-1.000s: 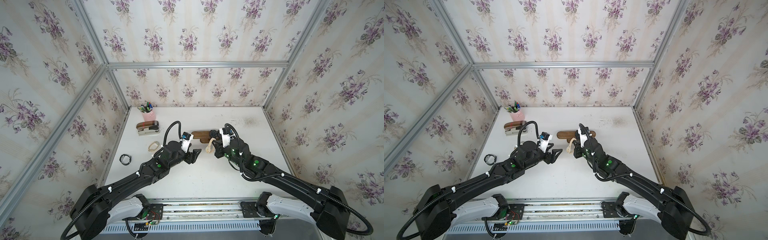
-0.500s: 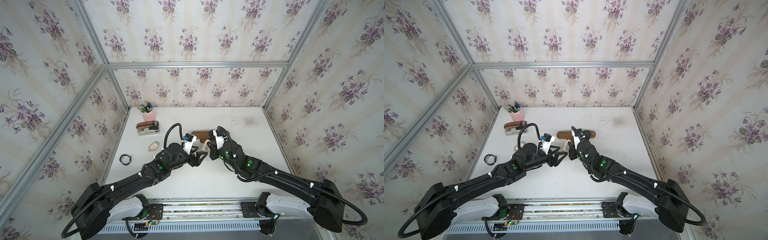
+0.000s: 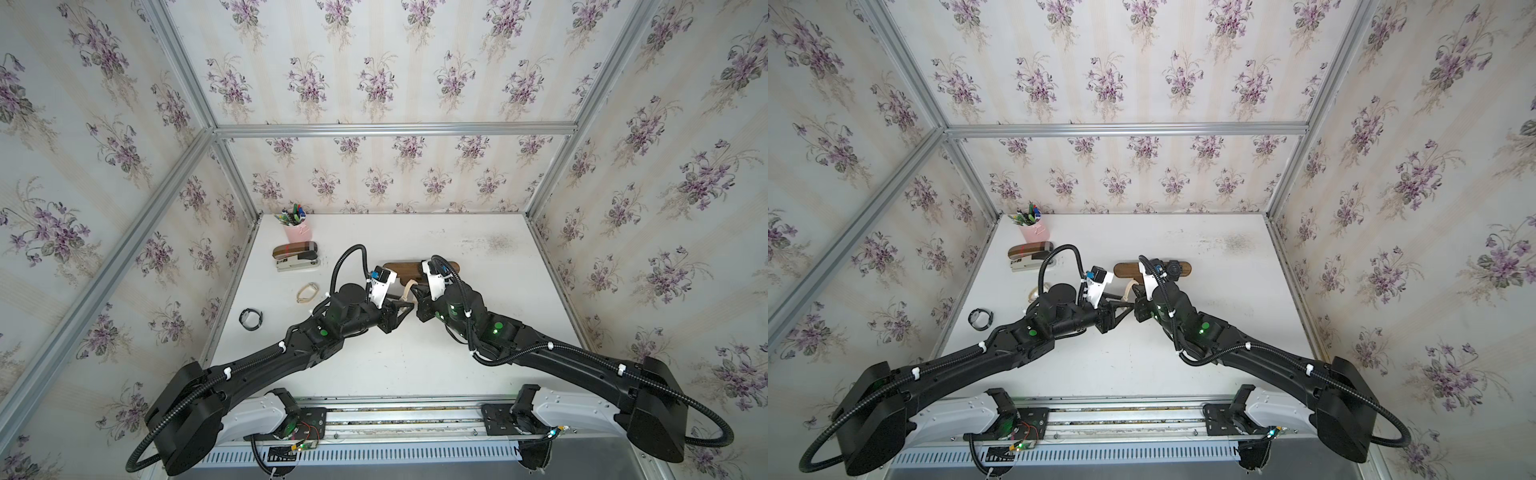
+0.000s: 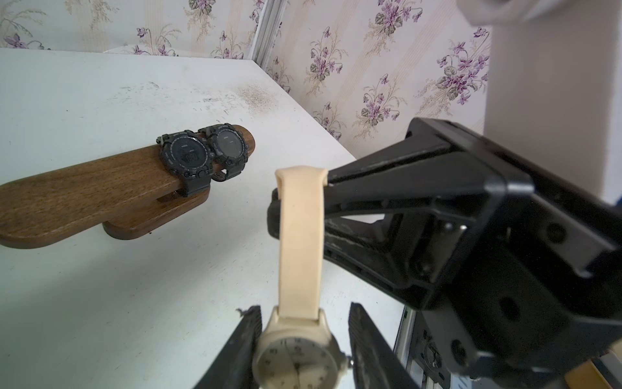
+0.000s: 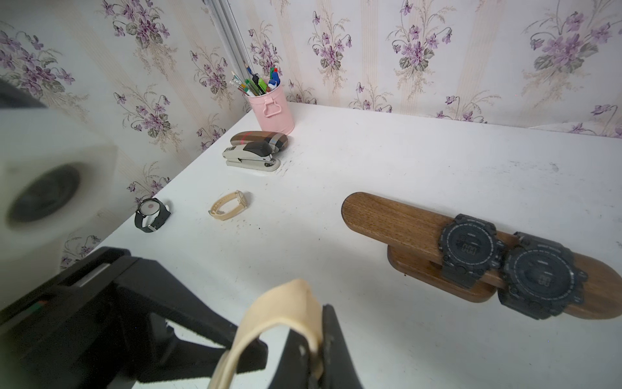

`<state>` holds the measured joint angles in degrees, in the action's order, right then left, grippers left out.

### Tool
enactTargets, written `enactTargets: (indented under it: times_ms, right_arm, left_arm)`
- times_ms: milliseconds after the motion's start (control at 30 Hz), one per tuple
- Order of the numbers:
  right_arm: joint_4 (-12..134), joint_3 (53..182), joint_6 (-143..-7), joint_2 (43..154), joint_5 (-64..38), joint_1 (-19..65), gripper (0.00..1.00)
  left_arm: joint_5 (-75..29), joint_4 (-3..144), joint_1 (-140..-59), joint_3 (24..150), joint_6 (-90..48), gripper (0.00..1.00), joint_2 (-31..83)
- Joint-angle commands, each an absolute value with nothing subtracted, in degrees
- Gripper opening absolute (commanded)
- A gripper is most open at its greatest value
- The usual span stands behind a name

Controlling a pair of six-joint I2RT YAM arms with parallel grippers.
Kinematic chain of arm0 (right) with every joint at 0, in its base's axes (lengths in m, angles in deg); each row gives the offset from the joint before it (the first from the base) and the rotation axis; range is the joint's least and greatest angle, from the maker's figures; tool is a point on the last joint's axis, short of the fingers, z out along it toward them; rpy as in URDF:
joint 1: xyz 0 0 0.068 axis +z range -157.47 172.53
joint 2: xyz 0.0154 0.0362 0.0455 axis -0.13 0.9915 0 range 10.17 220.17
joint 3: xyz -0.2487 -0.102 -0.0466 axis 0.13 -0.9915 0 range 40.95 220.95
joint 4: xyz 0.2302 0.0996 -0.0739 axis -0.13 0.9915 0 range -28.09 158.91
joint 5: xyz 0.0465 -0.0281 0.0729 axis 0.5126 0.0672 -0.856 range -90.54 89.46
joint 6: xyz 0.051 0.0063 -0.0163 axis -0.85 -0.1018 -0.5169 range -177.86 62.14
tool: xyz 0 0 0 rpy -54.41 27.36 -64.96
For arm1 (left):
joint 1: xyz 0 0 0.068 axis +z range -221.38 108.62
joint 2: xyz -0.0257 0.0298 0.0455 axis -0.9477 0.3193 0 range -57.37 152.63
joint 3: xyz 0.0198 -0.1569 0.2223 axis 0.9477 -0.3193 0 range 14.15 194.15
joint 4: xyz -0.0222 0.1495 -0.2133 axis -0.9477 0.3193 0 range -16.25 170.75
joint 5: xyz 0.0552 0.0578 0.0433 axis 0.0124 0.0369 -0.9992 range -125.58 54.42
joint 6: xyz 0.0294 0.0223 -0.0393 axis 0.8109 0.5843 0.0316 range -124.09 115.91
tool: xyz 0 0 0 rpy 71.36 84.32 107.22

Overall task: Place watch on stand
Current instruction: Pick up the watch at the center of the board.

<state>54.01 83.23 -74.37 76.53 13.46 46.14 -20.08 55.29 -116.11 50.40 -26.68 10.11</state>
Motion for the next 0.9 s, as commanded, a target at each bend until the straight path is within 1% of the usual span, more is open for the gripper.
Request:
enactTargets:
  times_ms: [0, 300, 500, 767, 833, 867]
  right_arm:
    - [52.2, 83.3, -73.9, 76.3, 14.0, 46.2, 0.0]
    - [52.2, 82.9, -74.0, 75.8, 14.5, 46.3, 0.0]
    - [52.6, 82.8, -74.1, 75.7, 14.8, 46.3, 0.0]
    - [53.3, 83.3, -74.4, 76.2, 14.6, 46.3, 0.0]
    - [54.2, 84.0, -74.4, 76.7, 14.1, 46.3, 0.0]
    - [54.6, 84.1, -74.4, 76.8, 13.9, 46.3, 0.06]
  left_arm:
    - [-19.3, 54.7, -116.1, 50.7, -26.5, 0.41, 10.0]
    - [-19.1, 55.7, -116.1, 51.1, -26.3, 0.34, 9.9]
    - [-19.2, 56.5, -116.1, 51.5, -26.2, 0.26, 9.7]
    - [-21.0, 60.6, -116.1, 54.0, -25.7, 0.23, 10.0]
    - [-23.7, 63.7, -116.0, 55.4, -25.4, 0.24, 9.9]
    - [-25.0, 65.5, -116.0, 56.2, -25.3, 0.25, 10.0]
